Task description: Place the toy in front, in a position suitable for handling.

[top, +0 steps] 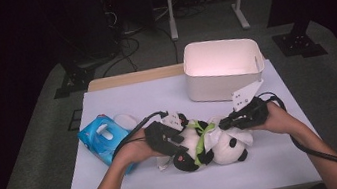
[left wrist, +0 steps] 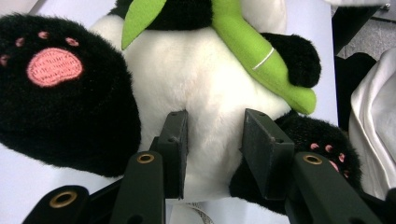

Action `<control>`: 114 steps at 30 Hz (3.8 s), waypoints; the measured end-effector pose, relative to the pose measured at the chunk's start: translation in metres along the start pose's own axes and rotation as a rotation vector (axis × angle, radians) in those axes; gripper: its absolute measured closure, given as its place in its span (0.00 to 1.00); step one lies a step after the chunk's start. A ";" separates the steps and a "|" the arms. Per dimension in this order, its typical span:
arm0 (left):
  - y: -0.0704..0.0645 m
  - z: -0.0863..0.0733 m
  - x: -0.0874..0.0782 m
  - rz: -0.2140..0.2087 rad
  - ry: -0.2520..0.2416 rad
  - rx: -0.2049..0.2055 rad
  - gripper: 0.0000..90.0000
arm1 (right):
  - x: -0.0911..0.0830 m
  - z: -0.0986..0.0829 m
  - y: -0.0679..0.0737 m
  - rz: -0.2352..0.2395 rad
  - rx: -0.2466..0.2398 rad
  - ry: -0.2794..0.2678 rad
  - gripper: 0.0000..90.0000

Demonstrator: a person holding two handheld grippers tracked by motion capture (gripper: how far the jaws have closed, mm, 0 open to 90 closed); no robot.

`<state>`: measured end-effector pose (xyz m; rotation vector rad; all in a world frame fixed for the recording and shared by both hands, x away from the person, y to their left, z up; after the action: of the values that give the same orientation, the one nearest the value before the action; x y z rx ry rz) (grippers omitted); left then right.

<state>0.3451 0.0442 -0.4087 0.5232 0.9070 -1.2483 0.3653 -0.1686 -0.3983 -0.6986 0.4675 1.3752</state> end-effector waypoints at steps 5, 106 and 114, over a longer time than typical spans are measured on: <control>-0.001 0.002 -0.007 -0.008 -0.014 0.006 0.65 | 0.002 -0.004 0.007 0.005 0.016 -0.007 0.95; -0.049 0.074 0.013 -0.054 -0.088 0.174 0.84 | -0.021 0.002 0.034 -0.024 -0.034 -0.086 0.95; -0.039 0.053 0.012 -0.038 -0.074 0.120 0.83 | -0.003 0.008 0.045 0.029 -0.048 -0.087 0.94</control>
<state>0.3241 -0.0145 -0.3838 0.5533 0.7866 -1.3545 0.3198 -0.1637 -0.3984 -0.6703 0.3779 1.4422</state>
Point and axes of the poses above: each handheld gripper's, and its own axes: x roughly forward along the jaws, z roughly out of its top, y roughly to its left, the point moved 6 cm from there along x, roughly forward along the jaws, and after that the axes turned 10 degrees about -x, right-handed, at the moved point
